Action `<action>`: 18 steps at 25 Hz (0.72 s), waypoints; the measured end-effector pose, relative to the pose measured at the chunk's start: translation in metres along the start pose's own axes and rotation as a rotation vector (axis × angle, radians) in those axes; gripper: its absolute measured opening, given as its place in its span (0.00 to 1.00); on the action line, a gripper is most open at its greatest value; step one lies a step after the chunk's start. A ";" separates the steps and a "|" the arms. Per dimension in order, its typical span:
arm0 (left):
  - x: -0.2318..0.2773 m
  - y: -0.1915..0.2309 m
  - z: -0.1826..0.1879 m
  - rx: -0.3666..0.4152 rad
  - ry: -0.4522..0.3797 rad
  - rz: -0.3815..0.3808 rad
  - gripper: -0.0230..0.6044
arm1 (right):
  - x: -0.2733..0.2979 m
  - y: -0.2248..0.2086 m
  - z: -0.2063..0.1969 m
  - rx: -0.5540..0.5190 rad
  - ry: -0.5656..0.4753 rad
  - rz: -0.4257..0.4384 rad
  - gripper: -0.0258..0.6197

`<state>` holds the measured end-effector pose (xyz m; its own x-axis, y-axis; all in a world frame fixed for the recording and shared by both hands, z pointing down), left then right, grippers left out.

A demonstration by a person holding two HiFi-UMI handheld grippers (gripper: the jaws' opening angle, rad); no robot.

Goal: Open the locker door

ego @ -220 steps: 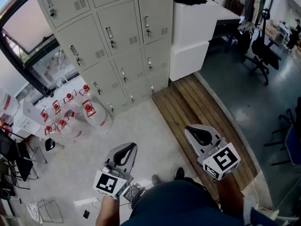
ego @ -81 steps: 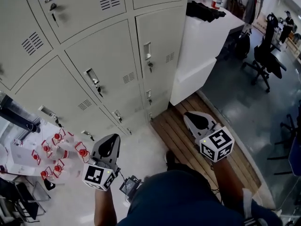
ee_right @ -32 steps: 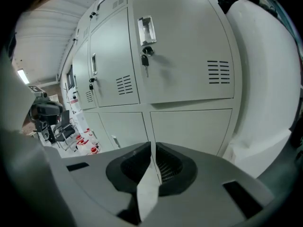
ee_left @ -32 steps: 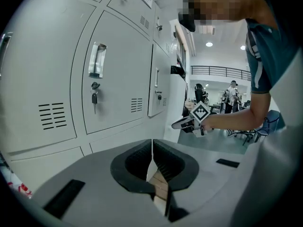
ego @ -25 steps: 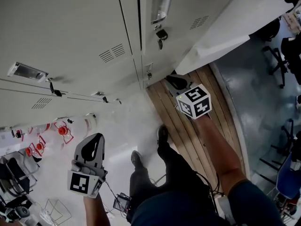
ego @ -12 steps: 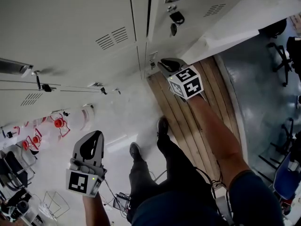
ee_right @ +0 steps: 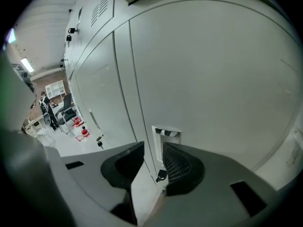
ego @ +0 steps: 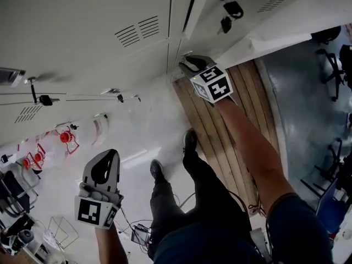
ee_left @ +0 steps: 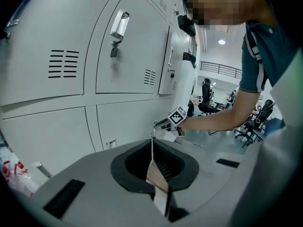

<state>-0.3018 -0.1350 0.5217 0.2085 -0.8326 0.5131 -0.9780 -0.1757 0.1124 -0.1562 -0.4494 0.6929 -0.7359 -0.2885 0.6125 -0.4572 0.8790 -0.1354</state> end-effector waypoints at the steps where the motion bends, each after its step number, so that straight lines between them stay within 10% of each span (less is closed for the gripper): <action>1: 0.000 0.001 -0.001 -0.001 -0.001 0.001 0.08 | 0.004 0.000 0.000 0.000 0.001 -0.003 0.25; 18: 0.008 -0.001 -0.013 0.001 0.021 -0.023 0.08 | -0.009 0.004 -0.032 0.004 -0.039 -0.127 0.15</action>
<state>-0.2994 -0.1347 0.5364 0.2310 -0.8171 0.5282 -0.9730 -0.1951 0.1236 -0.1356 -0.4315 0.7120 -0.6907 -0.4118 0.5944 -0.5498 0.8330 -0.0618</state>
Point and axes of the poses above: the fingertips, and each gripper's own axes: x forward along the fingers, y to its left, z out of its top, the point moved 5 cm from there along -x, backward along the fingers, and after that the axes turned 2 degrees about x, right-handed, at the moved point
